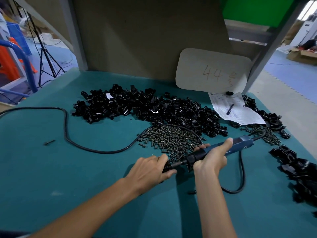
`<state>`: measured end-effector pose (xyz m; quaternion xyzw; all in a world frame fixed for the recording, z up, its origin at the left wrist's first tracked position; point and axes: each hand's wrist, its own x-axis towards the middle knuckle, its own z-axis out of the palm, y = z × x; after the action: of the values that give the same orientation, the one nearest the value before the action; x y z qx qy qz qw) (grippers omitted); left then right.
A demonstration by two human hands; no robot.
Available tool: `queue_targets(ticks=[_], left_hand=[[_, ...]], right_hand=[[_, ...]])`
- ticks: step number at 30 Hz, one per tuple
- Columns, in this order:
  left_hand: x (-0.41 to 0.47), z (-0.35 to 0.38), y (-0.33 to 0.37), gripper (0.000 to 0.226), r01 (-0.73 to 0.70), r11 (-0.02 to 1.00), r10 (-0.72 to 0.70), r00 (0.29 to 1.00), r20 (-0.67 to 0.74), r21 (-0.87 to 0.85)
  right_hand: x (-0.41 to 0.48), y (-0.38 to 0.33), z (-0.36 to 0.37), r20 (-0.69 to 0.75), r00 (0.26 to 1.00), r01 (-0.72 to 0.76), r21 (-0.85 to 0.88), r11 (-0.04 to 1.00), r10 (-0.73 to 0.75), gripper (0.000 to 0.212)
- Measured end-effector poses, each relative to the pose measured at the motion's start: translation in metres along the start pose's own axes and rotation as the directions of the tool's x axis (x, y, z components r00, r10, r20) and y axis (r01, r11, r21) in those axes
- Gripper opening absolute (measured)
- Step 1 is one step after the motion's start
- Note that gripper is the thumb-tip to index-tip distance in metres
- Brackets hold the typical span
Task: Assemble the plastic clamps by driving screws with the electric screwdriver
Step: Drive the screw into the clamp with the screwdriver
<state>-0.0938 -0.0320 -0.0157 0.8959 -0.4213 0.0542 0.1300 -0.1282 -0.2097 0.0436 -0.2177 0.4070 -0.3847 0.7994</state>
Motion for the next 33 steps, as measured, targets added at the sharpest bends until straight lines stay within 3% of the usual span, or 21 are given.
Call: queue_targets(ticks=[4, 8, 9, 11, 14, 16, 18, 20, 22, 24, 26, 27, 30, 33], left_hand=[[0.001, 0.0, -0.001, 0.046, -0.017, 0.997, 0.018, 1.0, 0.013, -0.077], [-0.006, 0.001, -0.006, 0.041, -0.072, 0.987, 0.056, 0.993, -0.108, -0.145], [-0.007, 0.001, -0.005, 0.04, -0.074, 0.986, 0.055, 0.99, -0.128, -0.151], [-0.006, 0.002, -0.003, 0.039, -0.059, 0.989, 0.04, 0.989, -0.141, -0.139], [-0.003, 0.003, -0.001, 0.038, -0.04, 0.991, 0.021, 0.987, -0.157, -0.125], [-0.004, 0.003, 0.0, 0.035, -0.032, 0.99, 0.008, 0.985, -0.174, -0.136], [-0.004, 0.002, 0.0, 0.029, -0.029, 0.991, 0.006, 0.985, -0.175, -0.132], [-0.004, 0.001, 0.0, 0.027, -0.027, 0.993, 0.009, 0.987, -0.158, -0.116], [-0.004, -0.001, 0.0, 0.031, -0.029, 0.994, 0.014, 0.99, -0.138, -0.104], [-0.004, -0.003, 0.001, 0.033, -0.036, 0.994, 0.022, 0.99, -0.138, -0.1], [-0.004, -0.004, 0.001, 0.035, -0.038, 0.993, 0.019, 0.985, -0.172, -0.108], [-0.004, -0.003, 0.0, 0.034, -0.033, 0.992, 0.01, 0.982, -0.189, -0.119], [-0.003, 0.002, -0.003, 0.035, -0.029, 0.988, -0.004, 0.977, -0.214, -0.151], [-0.002, 0.005, -0.005, 0.044, -0.013, 0.979, -0.03, 0.978, -0.206, -0.203]], right_hand=[[0.003, -0.004, -0.001, 0.078, 0.997, -0.017, 0.045, 0.999, 0.013, 0.056], [0.019, -0.031, -0.004, 0.158, 0.987, 0.001, 0.065, 0.998, -0.011, 0.056], [0.024, -0.045, -0.006, 0.184, 0.983, 0.005, -0.018, 1.0, -0.002, 0.051], [0.033, -0.067, -0.014, 0.212, 0.976, 0.038, -0.355, 0.934, 0.041, 0.039], [0.044, -0.076, -0.035, 0.245, 0.969, 0.177, -0.764, 0.621, 0.024, 0.031], [0.045, -0.073, -0.048, 0.349, 0.935, 0.352, -0.902, 0.252, -0.058, 0.039], [0.043, -0.068, -0.055, 0.452, 0.891, 0.446, -0.89, -0.089, -0.052, 0.043], [0.041, -0.062, -0.059, 0.479, 0.877, 0.451, -0.849, -0.276, -0.039, 0.043], [0.035, -0.05, -0.059, 0.571, 0.811, 0.478, -0.772, -0.419, -0.126, 0.052], [0.017, -0.037, -0.055, 0.741, 0.655, 0.656, -0.655, -0.375, -0.148, 0.053], [-0.003, -0.023, -0.049, 0.844, 0.533, 0.831, -0.508, -0.224, 0.063, 0.049], [-0.011, -0.015, -0.047, 0.844, 0.493, 0.867, -0.456, -0.202, 0.209, 0.049], [-0.022, 0.006, -0.046, 0.784, 0.433, 0.901, -0.361, -0.241, 0.444, 0.04], [-0.025, 0.01, -0.049, 0.792, 0.456, 0.89, -0.394, -0.23, 0.406, 0.028]])
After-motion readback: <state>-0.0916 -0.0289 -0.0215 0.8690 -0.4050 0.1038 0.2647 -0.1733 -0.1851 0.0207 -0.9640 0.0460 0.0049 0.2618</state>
